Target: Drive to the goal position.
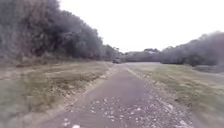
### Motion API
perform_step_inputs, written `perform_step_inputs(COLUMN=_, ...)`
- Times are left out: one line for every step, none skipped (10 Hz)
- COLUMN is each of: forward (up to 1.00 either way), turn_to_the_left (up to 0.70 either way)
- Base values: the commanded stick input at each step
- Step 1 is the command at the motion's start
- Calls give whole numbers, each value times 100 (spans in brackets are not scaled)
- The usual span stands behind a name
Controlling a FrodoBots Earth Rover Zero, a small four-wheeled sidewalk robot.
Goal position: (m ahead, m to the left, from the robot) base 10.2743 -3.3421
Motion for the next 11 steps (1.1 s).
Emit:
perform_step_inputs(forward=45, turn_to_the_left=-9)
perform_step_inputs(forward=45, turn_to_the_left=0)
perform_step_inputs(forward=45, turn_to_the_left=0)
perform_step_inputs(forward=45, turn_to_the_left=0)
perform_step_inputs(forward=45, turn_to_the_left=0)
perform_step_inputs(forward=45, turn_to_the_left=0)
perform_step_inputs(forward=45, turn_to_the_left=0)
perform_step_inputs(forward=45, turn_to_the_left=0)
perform_step_inputs(forward=45, turn_to_the_left=0)
perform_step_inputs(forward=45, turn_to_the_left=0)
perform_step_inputs(forward=45, turn_to_the_left=0)
